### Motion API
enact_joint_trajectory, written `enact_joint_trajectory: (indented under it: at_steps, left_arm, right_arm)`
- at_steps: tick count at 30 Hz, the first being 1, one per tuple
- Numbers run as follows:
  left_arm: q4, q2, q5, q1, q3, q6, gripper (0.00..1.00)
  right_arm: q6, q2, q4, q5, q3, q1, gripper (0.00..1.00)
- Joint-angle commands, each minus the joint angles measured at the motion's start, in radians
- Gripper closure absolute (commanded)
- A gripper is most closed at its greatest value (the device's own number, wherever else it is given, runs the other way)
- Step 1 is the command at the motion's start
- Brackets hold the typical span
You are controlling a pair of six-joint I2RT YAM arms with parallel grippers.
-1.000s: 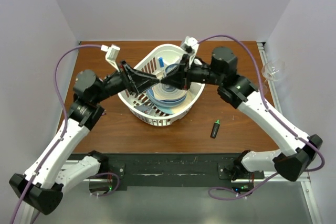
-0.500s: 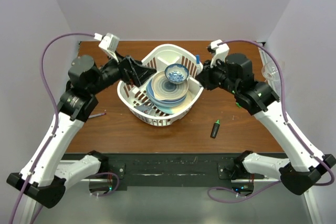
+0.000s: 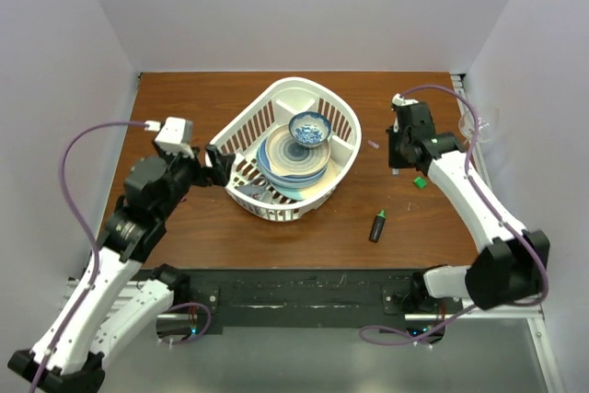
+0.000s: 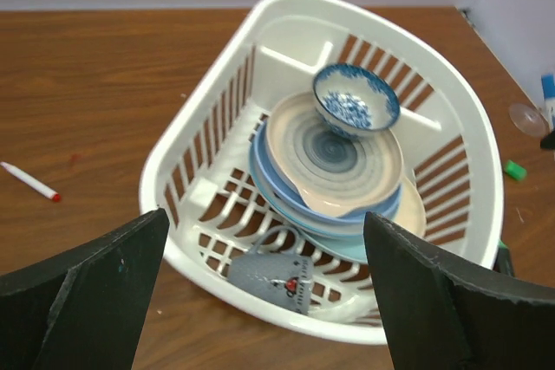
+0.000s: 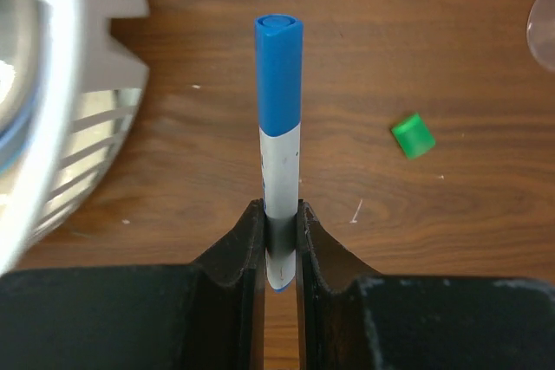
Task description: Insert the pens into the pen caps
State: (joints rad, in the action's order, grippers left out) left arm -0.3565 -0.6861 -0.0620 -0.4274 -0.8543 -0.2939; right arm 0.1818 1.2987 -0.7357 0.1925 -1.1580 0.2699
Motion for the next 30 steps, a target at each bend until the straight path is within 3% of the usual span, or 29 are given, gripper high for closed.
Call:
enact_joint_trajectory:
  at_steps: [1, 5, 15, 30]
  left_arm:
    - [0.119, 0.12, -0.186, 0.003, 0.095, 0.038, 0.0]
    - [0.119, 0.177, -0.292, 0.003, 0.143, 0.013, 0.01]
    - [0.102, 0.204, -0.341, 0.003, 0.155, 0.012, 0.01]
    - [0.091, 0.18, -0.366, 0.003, 0.156, 0.012, 0.03]
  right_arm:
    - [-0.022, 0.138, 0.085, 0.013, 0.012, -0.057, 0.96]
    - [-0.031, 0.241, 0.177, -0.002, 0.027, -0.112, 0.94]
    - [-0.028, 0.438, 0.173, 0.045, -0.019, -0.123, 0.87]
    - [0.022, 0.479, 0.165, 0.07, 0.035, -0.123, 0.71]
